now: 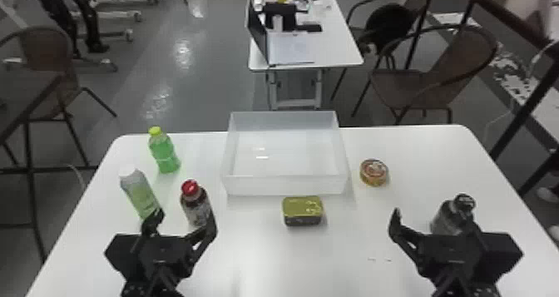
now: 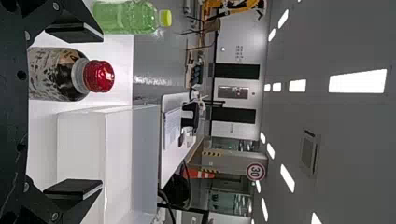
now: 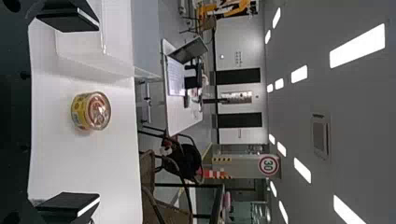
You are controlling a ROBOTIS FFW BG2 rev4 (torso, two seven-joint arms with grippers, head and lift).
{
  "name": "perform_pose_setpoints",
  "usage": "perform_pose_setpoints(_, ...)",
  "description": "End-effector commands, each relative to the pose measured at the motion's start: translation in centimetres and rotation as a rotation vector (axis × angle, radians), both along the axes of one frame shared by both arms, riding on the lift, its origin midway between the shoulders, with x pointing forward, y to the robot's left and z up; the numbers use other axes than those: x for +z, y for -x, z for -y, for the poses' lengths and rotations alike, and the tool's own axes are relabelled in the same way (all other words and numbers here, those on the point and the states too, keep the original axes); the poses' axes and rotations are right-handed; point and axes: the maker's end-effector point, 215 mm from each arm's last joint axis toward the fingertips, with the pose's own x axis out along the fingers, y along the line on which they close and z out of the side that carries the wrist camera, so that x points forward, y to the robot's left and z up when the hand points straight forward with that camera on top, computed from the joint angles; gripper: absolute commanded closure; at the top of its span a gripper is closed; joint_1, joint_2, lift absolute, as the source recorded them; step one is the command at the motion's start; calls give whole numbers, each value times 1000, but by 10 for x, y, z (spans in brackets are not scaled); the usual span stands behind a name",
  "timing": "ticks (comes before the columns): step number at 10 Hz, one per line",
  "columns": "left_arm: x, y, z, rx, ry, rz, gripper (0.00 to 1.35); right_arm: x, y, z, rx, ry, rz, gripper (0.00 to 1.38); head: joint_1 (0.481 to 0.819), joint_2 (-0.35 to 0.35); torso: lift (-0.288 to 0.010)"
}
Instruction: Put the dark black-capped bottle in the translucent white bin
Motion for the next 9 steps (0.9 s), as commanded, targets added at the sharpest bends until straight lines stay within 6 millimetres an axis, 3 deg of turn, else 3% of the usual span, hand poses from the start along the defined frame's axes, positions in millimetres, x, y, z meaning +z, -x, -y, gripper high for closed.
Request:
perform_pose_setpoints(1, -1, 1, 0, 2, 5, -1, 190, 6, -1, 40, -79, 16, 23, -2, 695, 35, -20)
perform_pose_setpoints(3, 0, 0, 1, -6, 2, -1, 190, 25, 4, 91, -228, 55, 60, -2, 695, -34, -20)
perform_pose_setpoints(6, 0, 0, 2, -5, 3, 0, 190, -14, 30, 149, -380, 74, -11, -2, 695, -117, -20)
perform_pose_setpoints(9, 0, 0, 2, -5, 3, 2, 190, -54, 29, 169, -395, 45, -37, -2, 695, -177, -20)
